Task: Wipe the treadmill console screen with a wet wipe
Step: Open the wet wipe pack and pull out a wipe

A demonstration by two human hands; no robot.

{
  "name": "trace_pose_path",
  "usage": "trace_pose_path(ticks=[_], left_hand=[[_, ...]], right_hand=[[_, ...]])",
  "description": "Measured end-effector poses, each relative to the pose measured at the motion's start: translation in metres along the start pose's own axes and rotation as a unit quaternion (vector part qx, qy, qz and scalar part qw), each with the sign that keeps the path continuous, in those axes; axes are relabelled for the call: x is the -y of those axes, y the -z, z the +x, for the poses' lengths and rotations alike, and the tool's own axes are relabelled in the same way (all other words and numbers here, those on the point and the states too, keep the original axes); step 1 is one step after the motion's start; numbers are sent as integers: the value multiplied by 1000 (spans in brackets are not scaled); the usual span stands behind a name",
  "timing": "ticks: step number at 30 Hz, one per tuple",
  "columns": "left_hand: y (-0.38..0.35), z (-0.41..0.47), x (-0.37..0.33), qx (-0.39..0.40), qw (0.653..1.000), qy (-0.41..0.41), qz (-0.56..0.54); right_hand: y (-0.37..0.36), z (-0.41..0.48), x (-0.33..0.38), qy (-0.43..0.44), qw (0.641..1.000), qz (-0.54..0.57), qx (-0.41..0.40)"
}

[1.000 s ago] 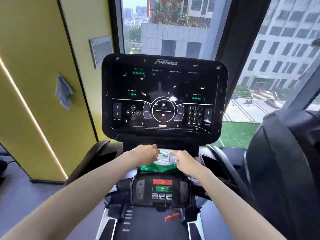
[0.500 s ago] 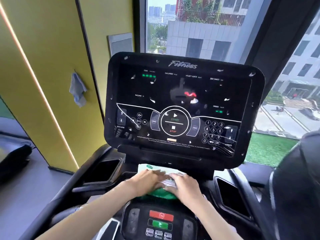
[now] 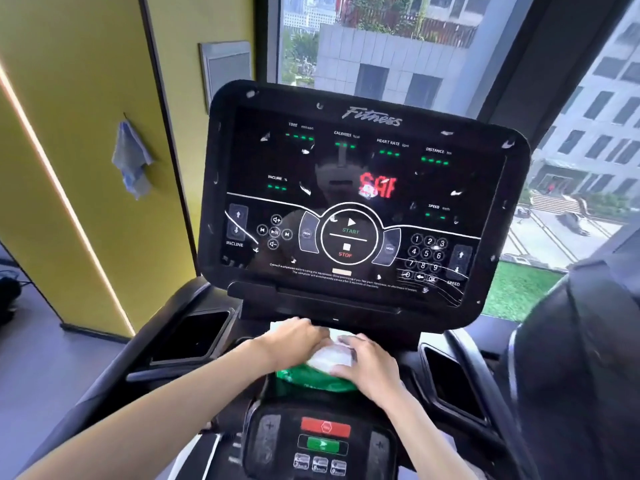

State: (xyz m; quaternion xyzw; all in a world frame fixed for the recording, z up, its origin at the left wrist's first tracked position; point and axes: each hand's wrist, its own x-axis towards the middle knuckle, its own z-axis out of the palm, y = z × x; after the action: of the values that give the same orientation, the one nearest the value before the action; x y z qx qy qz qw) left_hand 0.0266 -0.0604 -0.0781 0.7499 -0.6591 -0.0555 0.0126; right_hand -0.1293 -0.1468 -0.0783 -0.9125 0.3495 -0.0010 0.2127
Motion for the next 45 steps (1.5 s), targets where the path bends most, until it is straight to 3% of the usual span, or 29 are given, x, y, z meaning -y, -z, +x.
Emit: trace_pose_path(ticks=[5, 10, 12, 18, 22, 26, 29, 38, 45], left_hand=[[17, 1, -7, -94, 988, -35, 116], [15, 4, -7, -207, 977, -26, 45], [16, 5, -6, -227, 973, 6, 34], [11, -7, 0, -187, 982, -35, -14], [-10, -12, 5, -165, 977, -68, -114], [-14, -17, 0, -126, 960, -2, -251], [-16, -15, -2, -104, 940, 60, -321], [-21, -14, 0, -68, 921, 97, -371], [-18, -13, -3, -62, 928, 102, -352]], right_hand=[[2, -6, 1, -18, 994, 100, -42], [5, -19, 5, 46, 979, 121, -157], [6, -16, 6, 54, 974, 142, -166], [1, 0, 13, 43, 992, 88, -78], [-2, 8, 18, 44, 998, -12, -46], [-3, 14, 26, 58, 992, -111, -1], [1, 17, 31, 40, 992, -121, 20], [-2, 26, 37, 34, 984, -164, 52], [-1, 20, 30, 41, 993, -107, -18]])
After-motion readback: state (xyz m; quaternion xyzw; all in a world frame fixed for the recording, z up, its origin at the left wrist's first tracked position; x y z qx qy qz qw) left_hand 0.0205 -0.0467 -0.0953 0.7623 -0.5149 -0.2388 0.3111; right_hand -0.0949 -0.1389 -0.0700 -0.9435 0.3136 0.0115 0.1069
